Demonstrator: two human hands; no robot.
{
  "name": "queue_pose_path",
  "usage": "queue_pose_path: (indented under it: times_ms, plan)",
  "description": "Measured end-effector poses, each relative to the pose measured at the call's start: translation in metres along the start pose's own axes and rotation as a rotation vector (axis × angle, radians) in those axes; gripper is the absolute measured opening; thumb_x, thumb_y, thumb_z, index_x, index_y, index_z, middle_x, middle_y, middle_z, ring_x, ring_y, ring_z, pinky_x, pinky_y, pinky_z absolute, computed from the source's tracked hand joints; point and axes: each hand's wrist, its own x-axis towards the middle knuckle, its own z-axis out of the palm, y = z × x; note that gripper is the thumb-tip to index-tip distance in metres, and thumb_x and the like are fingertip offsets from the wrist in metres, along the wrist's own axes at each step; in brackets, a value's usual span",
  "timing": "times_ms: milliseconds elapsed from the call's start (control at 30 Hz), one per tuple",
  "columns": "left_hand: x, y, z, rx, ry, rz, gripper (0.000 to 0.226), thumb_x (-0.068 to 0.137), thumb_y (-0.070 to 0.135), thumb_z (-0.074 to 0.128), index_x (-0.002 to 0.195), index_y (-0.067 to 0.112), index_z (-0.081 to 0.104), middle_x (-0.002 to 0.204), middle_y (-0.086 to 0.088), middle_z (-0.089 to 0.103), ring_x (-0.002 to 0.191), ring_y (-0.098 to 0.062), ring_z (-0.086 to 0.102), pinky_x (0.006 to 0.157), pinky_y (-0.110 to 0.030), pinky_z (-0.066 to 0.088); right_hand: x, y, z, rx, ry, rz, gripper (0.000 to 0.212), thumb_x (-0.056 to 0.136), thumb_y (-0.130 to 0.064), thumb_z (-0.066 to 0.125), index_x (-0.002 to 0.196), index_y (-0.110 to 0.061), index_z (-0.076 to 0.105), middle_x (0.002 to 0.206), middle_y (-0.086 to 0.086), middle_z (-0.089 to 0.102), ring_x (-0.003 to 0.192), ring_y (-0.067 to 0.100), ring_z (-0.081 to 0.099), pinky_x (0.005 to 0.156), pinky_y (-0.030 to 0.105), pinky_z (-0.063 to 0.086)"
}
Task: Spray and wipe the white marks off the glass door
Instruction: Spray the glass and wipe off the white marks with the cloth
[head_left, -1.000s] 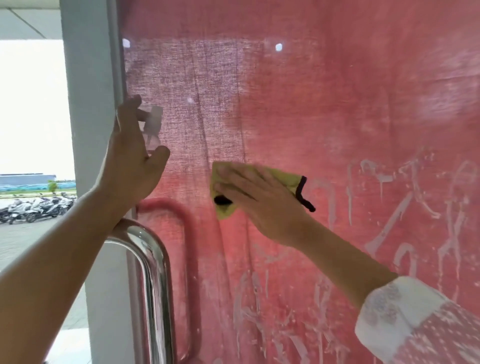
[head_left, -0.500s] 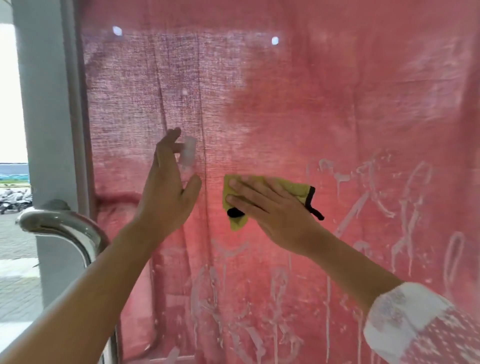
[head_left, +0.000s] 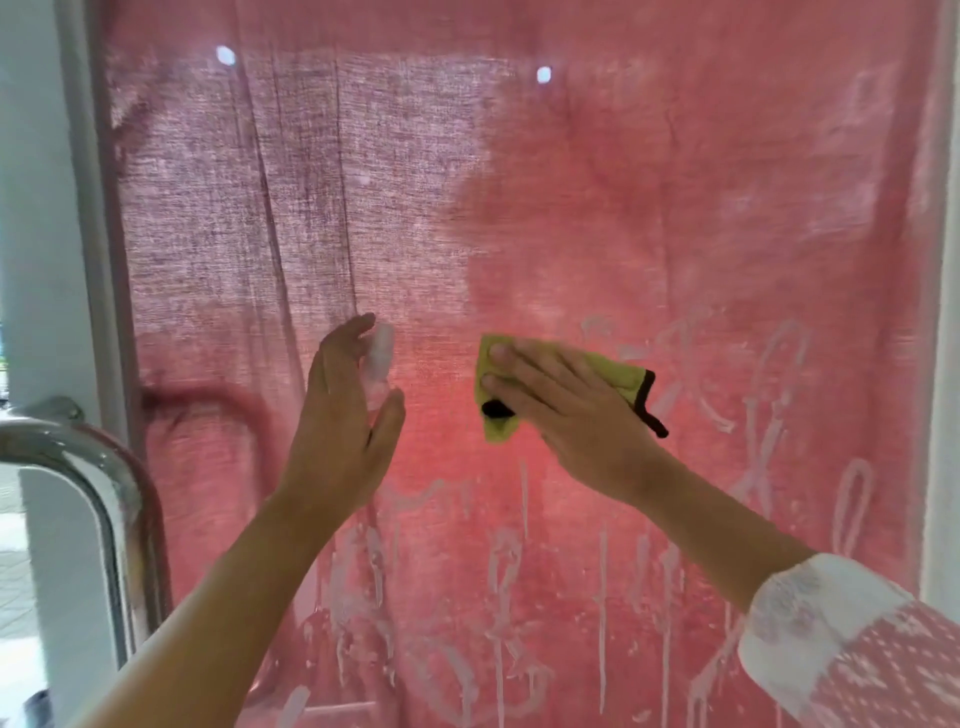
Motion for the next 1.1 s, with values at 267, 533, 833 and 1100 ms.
queue_pose_path:
  times_ms: [267,533,833,1100]
  plan:
    - [0.000,0.019,0.026,0.059,0.142,-0.047,0.037,0.088,0.010,0.053,0.121,0.006,0.038,0.116,-0.012,0.042,0.106,-0.011,0.034,0.088,-0.014,0.023,-0.013,-0.028,0.014,0.079,0.070,0.009,0.057,0.091,0.007,0.044,0.145,-0.011,0.036,0.154,0.007,0.028,0.145,0.026,0.015,0.120,0.045,0.008]
    - [0.004,0.036,0.046,0.000,0.192,-0.117,0.039,0.087,0.010,0.052,0.120,-0.006,0.039,0.116,-0.003,0.032,0.106,-0.013,0.034,0.089,-0.017,0.027,0.012,-0.003,0.001,0.029,0.017,-0.094,0.054,0.093,0.002,0.038,0.145,-0.014,0.037,0.154,0.007,0.029,0.145,0.025,0.021,0.119,0.044,0.012]
    - [0.003,0.040,0.050,-0.044,0.163,-0.160,0.040,0.095,0.011,0.054,0.130,0.005,0.036,0.117,-0.015,0.050,0.086,-0.010,0.047,0.065,-0.031,0.043,-0.023,-0.025,0.011,0.084,0.113,0.083,0.059,0.091,0.009,0.045,0.145,-0.011,0.036,0.154,0.009,0.028,0.145,0.027,0.018,0.119,0.047,0.013]
    - [0.002,0.055,0.051,-0.039,0.112,-0.181,0.044,0.096,0.017,0.055,0.134,0.010,0.036,0.102,-0.005,0.057,0.069,0.001,0.053,0.052,-0.022,0.037,-0.048,0.003,0.002,0.114,0.111,0.110,0.064,0.087,0.012,0.052,0.144,-0.013,0.038,0.154,0.005,0.027,0.145,0.025,0.020,0.119,0.046,0.014]
